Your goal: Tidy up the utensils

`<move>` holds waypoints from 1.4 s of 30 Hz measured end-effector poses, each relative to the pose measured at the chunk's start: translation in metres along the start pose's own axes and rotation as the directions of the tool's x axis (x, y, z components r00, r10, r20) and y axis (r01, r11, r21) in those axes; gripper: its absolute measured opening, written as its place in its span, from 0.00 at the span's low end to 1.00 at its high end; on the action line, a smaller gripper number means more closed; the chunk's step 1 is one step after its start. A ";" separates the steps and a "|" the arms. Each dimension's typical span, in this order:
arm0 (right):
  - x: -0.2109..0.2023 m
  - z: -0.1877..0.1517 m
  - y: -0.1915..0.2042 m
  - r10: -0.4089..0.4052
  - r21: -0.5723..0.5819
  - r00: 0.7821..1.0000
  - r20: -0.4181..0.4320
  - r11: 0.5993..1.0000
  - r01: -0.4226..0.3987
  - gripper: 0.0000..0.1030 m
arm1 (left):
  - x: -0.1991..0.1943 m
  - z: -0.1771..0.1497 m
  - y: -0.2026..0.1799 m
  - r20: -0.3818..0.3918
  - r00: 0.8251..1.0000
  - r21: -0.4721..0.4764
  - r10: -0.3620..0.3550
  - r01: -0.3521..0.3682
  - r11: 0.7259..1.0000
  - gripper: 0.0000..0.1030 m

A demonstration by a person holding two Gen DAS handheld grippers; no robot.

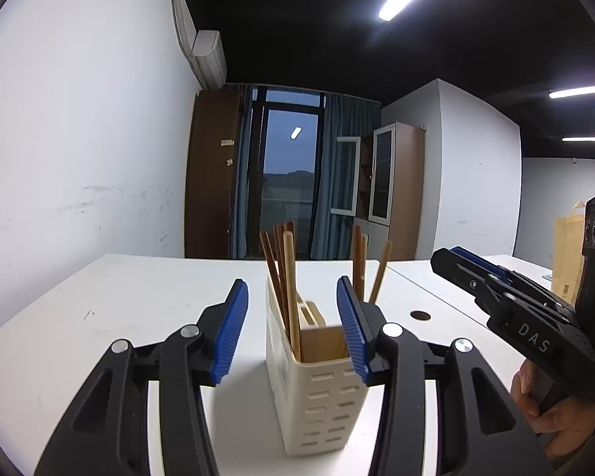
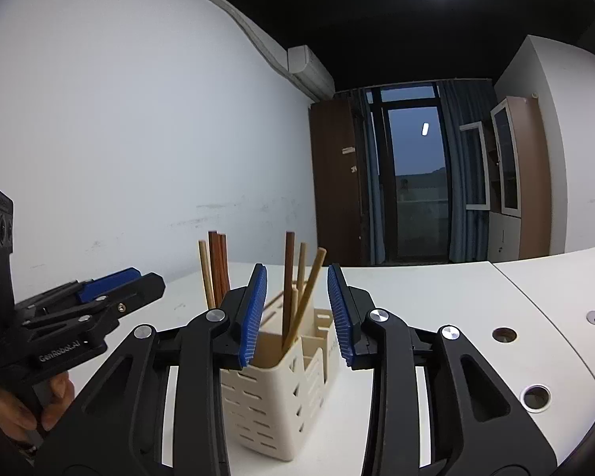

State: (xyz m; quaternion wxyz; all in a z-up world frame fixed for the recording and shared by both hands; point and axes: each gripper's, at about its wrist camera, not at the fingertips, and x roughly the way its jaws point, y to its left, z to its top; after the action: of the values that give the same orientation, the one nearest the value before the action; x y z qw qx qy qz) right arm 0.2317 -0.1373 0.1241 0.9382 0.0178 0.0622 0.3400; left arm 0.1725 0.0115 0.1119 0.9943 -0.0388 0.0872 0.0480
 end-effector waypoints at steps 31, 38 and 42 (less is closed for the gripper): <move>-0.077 -0.077 0.010 0.000 -0.024 0.986 -0.164 1.000 -0.004 0.66 | -0.055 -0.070 -0.005 -0.145 0.989 0.040 0.001 0.005 0.999 0.85; -0.083 -0.087 0.011 0.008 -0.016 0.984 -0.180 1.000 -0.011 0.86 | -0.065 -0.080 0.000 -0.160 0.987 0.048 0.017 -0.010 0.999 0.93; -0.084 -0.088 0.014 0.016 -0.023 0.983 -0.181 1.000 -0.020 0.92 | -0.068 -0.082 0.001 -0.152 0.988 0.051 0.031 -0.023 0.998 0.95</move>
State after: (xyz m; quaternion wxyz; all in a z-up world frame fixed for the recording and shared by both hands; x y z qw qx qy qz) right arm 0.1475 -0.1806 0.0470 0.9257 -0.0242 0.1427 0.3494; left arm 0.0914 -0.0005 0.0437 0.9846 -0.0167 0.1646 0.0562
